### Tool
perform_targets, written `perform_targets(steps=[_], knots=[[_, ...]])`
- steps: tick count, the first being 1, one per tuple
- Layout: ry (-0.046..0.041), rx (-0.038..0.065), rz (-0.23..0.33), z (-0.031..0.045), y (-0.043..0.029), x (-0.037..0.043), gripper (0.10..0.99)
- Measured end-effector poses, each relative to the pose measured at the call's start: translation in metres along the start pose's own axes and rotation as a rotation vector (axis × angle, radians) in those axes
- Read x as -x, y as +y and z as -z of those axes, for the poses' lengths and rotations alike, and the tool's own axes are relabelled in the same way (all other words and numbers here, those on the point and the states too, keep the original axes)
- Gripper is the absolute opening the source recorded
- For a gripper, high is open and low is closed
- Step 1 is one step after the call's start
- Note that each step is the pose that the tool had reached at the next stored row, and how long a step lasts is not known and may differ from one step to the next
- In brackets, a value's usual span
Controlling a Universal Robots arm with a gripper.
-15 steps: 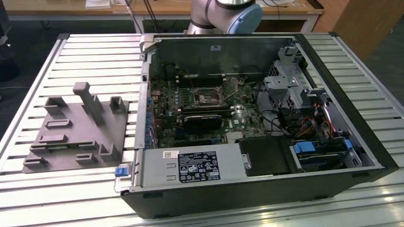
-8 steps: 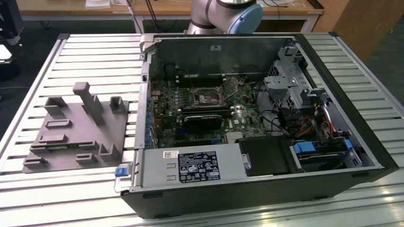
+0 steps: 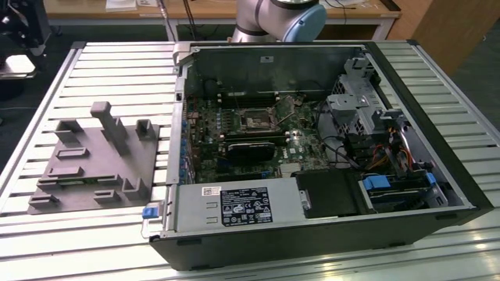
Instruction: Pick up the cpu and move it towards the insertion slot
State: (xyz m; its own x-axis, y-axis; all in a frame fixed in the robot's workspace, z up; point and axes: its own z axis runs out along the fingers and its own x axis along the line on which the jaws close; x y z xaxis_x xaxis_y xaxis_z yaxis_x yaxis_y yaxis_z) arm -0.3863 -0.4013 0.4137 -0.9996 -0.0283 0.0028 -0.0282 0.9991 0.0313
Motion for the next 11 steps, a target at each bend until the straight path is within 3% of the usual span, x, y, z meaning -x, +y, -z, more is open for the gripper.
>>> perform_targets(steps=[11], knots=[[0.0000, 0.000, 0.000, 0.0001, -0.0012, 0.0428, 0.545]])
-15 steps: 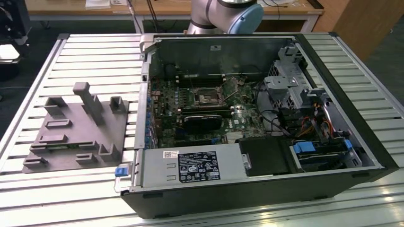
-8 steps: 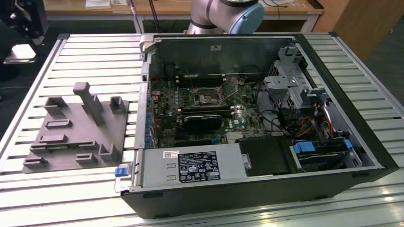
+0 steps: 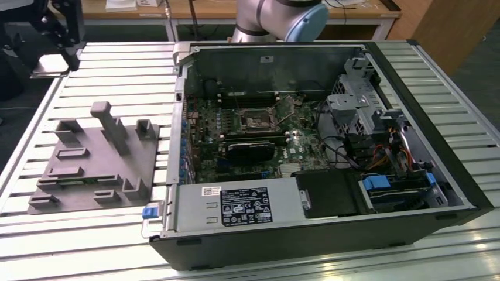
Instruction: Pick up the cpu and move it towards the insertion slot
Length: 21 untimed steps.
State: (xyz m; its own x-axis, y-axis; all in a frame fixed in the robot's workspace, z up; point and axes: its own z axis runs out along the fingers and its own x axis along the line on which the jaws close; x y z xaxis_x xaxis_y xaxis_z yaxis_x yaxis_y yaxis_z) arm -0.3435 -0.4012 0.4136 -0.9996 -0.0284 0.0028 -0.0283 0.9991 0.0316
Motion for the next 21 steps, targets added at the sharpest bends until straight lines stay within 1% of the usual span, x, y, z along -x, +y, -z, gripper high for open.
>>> perform_targets(steps=[2, 12, 17, 21], knots=[[0.0000, 0.000, 0.000, 0.0000, -0.0001, 0.0073, 0.545], [0.0000, 0.000, 0.000, -0.0002, -0.0012, 0.0504, 0.545], [0.0000, 0.000, 0.000, -0.0006, -0.0017, 0.0685, 0.545], [0.0000, 0.000, 0.000, -0.0008, -0.0022, 0.0843, 0.545]])
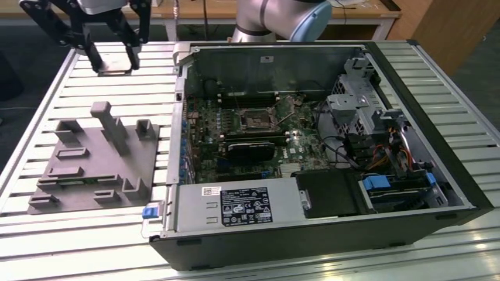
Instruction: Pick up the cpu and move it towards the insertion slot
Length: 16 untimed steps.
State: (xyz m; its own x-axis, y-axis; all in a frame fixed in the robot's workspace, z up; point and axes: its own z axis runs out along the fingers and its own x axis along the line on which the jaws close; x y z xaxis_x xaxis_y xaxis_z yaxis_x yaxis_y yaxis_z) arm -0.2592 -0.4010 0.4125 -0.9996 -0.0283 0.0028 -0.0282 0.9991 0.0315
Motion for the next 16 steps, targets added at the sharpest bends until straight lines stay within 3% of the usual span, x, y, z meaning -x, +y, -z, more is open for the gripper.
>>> perform_targets(steps=[7, 16], knots=[[0.0000, 0.000, 0.000, -0.0004, -0.0007, 0.0248, 0.545], [-0.0001, 0.000, 0.000, -0.0015, -0.0007, 0.0624, 0.545]])
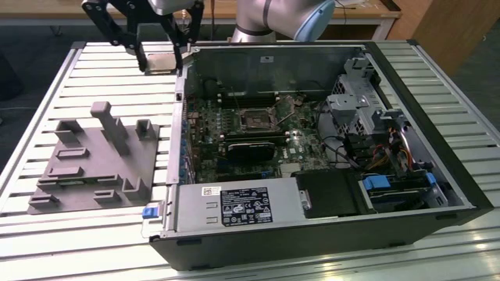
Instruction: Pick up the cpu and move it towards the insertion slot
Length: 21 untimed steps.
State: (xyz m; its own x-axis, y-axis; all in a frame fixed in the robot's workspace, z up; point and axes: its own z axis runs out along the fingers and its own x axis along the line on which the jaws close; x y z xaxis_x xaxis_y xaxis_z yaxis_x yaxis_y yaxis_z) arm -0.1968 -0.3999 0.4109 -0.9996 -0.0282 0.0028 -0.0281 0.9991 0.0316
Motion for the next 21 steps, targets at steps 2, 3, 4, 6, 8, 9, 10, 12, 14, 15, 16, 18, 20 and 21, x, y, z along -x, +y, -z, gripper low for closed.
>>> perform_targets(steps=[2, 3, 4, 6, 8, 9, 10, 12, 14, 15, 16, 18, 20, 21], knots=[[0.0001, 0.000, 0.000, -0.0003, 0.0006, 0.0081, 0.545], [0.0001, 0.000, 0.000, -0.0006, 0.0010, 0.0120, 0.545], [0.0000, 0.000, 0.000, -0.0009, 0.0021, 0.0160, 0.545], [0.0000, 0.000, 0.000, -0.0019, 0.0051, 0.0231, 0.545], [0.0001, 0.000, 0.000, -0.0027, 0.0076, 0.0311, 0.545], [0.0000, 0.000, 0.000, -0.0031, 0.0087, 0.0351, 0.545], [0.0000, 0.000, 0.000, -0.0035, 0.0097, 0.0391, 0.545], [0.0001, 0.000, 0.000, -0.0042, 0.0118, 0.0470, 0.545], [0.0000, 0.000, 0.000, -0.0048, 0.0138, 0.0545, 0.545], [0.0000, 0.000, 0.000, -0.0050, 0.0149, 0.0578, 0.545], [0.0000, 0.000, 0.000, -0.0052, 0.0159, 0.0609, 0.545], [0.0001, 0.000, 0.000, -0.0055, 0.0179, 0.0675, 0.545], [0.0000, 0.000, 0.000, -0.0059, 0.0193, 0.0730, 0.545], [-0.0001, 0.000, 0.000, -0.0060, 0.0200, 0.0755, 0.545]])
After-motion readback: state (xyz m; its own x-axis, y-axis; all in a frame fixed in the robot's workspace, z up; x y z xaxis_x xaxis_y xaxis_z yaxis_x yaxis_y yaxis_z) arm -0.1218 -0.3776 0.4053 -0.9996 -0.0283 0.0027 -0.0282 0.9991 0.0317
